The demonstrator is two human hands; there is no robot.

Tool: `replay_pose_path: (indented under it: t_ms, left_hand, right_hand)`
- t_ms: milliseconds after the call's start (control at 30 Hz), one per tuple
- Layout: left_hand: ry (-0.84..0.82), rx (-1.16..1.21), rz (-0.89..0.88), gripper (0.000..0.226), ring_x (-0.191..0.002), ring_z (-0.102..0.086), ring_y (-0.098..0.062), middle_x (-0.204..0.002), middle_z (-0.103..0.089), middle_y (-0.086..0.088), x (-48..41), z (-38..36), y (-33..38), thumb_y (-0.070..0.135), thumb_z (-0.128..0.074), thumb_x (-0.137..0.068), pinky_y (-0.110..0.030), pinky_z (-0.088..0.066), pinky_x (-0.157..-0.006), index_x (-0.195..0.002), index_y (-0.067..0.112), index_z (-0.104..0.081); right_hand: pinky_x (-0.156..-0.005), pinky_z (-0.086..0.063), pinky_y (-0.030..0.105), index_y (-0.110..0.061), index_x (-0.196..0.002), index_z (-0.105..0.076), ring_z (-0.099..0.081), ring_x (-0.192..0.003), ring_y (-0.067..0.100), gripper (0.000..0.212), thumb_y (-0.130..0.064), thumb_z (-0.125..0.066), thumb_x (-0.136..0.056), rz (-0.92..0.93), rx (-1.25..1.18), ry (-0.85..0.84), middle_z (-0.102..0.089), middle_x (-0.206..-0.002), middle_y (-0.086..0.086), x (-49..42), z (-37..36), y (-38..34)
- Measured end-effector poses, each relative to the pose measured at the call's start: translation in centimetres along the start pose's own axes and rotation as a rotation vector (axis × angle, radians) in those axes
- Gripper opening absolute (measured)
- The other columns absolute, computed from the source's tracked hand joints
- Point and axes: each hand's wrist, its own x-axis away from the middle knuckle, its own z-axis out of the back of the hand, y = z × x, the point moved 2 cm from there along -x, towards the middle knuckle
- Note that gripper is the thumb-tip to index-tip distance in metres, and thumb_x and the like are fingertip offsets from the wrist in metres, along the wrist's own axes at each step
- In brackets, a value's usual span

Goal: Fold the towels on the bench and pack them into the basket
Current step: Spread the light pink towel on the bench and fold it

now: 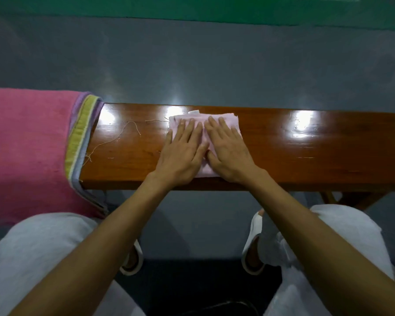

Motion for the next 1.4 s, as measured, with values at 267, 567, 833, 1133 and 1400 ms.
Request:
replay_pose_path:
  t_ms: [267, 567, 833, 1133, 1400]
  left_hand:
    - [-0.001, -0.071, 0.104, 0.08, -0.155, 0.022, -0.019, -0.171, 0.018, -0.004, -0.4, -0.6, -1.6, 0.064, -0.007, -0.103, -0.045, 0.012, -0.125, -0.164, 0.014, 0.009]
    - [-0.009, -0.025, 0.093, 0.084, -0.156, 0.02, -0.021, -0.171, 0.018, -0.002, 0.0, 0.0, -2.1, 0.068, -0.011, -0.1, -0.049, 0.01, -0.126, -0.163, 0.016, 0.01]
    - [0.348, 0.435, -0.013, 0.033, -0.124, -0.051, -0.014, -0.137, -0.059, -0.004, 1.6, 3.3, -2.7, 0.022, -0.066, -0.096, -0.038, -0.045, -0.11, -0.129, 0.017, -0.062]
    - [0.211, 0.404, -0.094, 0.028, -0.11, -0.054, -0.007, -0.121, -0.061, 0.005, 3.5, 2.7, -3.7, -0.001, -0.058, -0.098, -0.021, -0.053, -0.094, -0.12, 0.018, -0.062]
    - [0.134, 0.295, -0.136, 0.058, -0.117, -0.049, -0.008, -0.135, -0.053, 0.006, 4.9, 1.9, -5.1, 0.055, -0.073, -0.088, -0.025, -0.051, -0.093, -0.133, 0.029, -0.049]
  right_hand:
    - [-0.128, 0.001, 0.051, -0.015, -0.163, 0.004, 0.015, -0.157, 0.022, 0.08, -0.064, -0.015, -0.103, -0.151, 0.095, -0.065, 0.012, -0.17, 0.005, -0.2, -0.3, 2.4]
    - [-0.127, 0.003, 0.052, -0.019, -0.163, 0.007, 0.016, -0.157, 0.023, 0.075, -0.06, -0.016, -0.105, -0.219, 0.018, -0.064, 0.014, -0.171, 0.0, -0.1, -0.3, 3.8]
    - [-0.122, -0.026, 0.043, -0.014, -0.161, -0.021, -0.025, -0.153, 0.025, 0.068, -0.044, -0.047, -0.106, -0.248, -0.392, 0.3, -0.024, -0.168, 0.007, 1.1, 2.8, 4.0]
    - [-0.094, -0.058, 0.039, -0.014, -0.129, -0.062, -0.058, -0.111, 0.016, 0.03, -0.019, -0.06, -0.1, 0.014, -0.32, 0.241, -0.063, -0.127, 0.006, 4.2, 1.7, 4.6]
    - [-0.091, -0.053, 0.029, -0.015, -0.136, -0.057, -0.054, -0.114, 0.017, 0.075, -0.065, -0.067, -0.081, 0.087, -0.287, 0.146, -0.06, -0.133, 0.004, 5.7, 1.3, 5.1]
